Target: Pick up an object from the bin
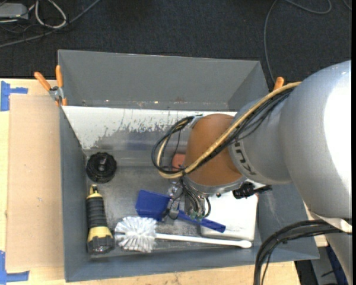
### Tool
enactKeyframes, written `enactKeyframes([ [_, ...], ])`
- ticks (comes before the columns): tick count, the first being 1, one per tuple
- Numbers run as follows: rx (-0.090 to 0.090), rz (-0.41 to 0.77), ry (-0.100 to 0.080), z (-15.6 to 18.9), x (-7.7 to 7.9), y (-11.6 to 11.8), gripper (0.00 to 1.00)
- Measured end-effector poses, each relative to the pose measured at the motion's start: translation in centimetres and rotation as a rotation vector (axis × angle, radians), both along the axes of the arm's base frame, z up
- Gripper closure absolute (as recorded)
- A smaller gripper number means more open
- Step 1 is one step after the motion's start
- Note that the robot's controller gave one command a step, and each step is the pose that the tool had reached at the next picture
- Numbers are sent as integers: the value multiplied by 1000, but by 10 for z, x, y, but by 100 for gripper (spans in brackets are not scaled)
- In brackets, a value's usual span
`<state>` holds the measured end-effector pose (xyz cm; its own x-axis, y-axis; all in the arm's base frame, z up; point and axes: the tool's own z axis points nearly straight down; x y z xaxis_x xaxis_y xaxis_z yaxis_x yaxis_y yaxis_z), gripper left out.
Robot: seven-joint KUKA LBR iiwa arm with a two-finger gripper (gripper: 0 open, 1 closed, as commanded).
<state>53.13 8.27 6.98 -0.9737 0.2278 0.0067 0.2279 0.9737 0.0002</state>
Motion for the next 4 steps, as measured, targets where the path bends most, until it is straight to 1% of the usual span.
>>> enactKeyframes([
  [1,0,0,0,0,0,0,100],
  [2,-1,178,8,25,13,7,100],
  [3,2,335,-1,53,16,9,100],
  [4,4,450,2,-4,38,41,0],
])
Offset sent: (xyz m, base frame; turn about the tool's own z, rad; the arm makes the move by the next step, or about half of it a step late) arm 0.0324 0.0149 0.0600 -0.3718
